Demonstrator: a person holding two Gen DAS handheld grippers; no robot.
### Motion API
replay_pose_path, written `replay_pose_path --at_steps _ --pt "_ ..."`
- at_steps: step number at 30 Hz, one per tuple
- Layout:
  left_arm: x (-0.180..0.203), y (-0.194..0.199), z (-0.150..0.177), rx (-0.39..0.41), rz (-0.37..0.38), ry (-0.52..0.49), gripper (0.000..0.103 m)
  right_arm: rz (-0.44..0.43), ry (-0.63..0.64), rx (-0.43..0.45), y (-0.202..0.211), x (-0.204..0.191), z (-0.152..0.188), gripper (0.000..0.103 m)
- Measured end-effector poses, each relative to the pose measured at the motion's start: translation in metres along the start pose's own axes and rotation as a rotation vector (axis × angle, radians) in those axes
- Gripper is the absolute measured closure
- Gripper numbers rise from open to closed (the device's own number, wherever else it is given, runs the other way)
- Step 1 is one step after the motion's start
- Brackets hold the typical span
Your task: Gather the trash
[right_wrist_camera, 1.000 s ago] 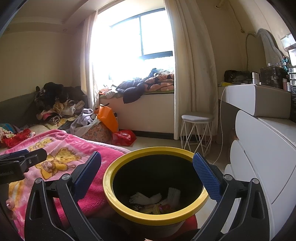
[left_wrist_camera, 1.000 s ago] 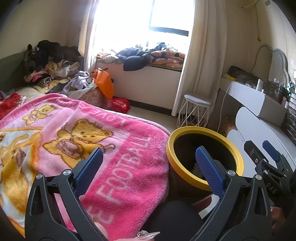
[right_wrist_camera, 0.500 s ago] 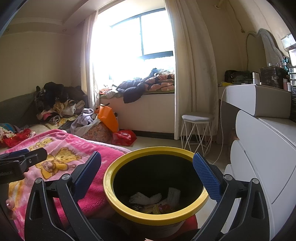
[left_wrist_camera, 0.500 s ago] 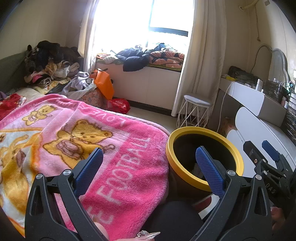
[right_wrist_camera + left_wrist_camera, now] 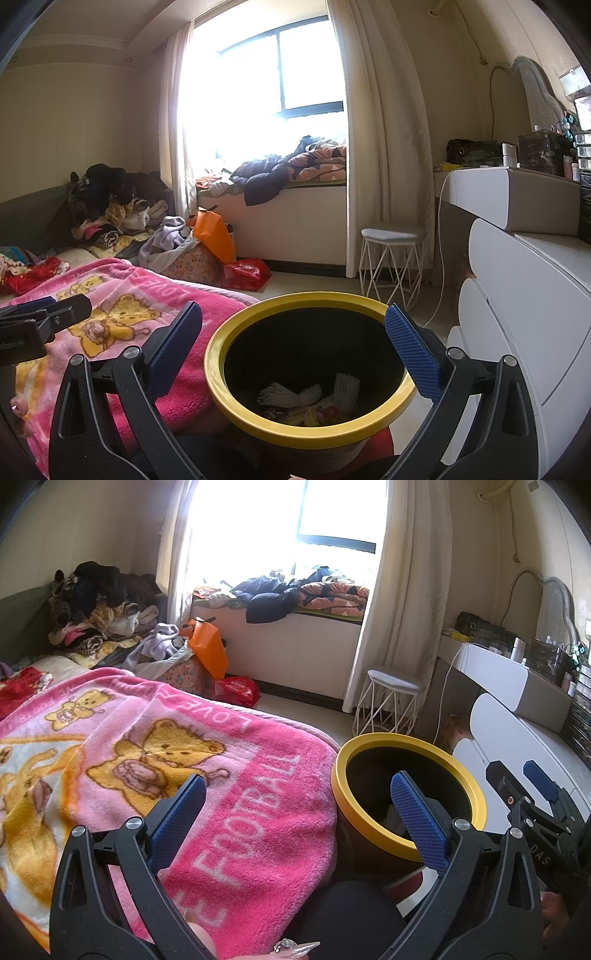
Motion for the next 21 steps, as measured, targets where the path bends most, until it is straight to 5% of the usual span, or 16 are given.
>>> replay_pose_path --at_steps 21 --pt "-0.0023 -0.0008 -0.0021 -0.008 -0.02 -0.009 0.011 0.013 -0.009 0.003 0.0004 0.0034 0.001 0.006"
Point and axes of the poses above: each gripper's, at about its wrist camera, not at the fingertips, and y roughly against the way its jaws point, x to its right, z to its underside, the point moved 1 cm from there along -y, roughly the way its jaws point, and after that the axes turned 12 degrees about y, right-handed, at the moved point
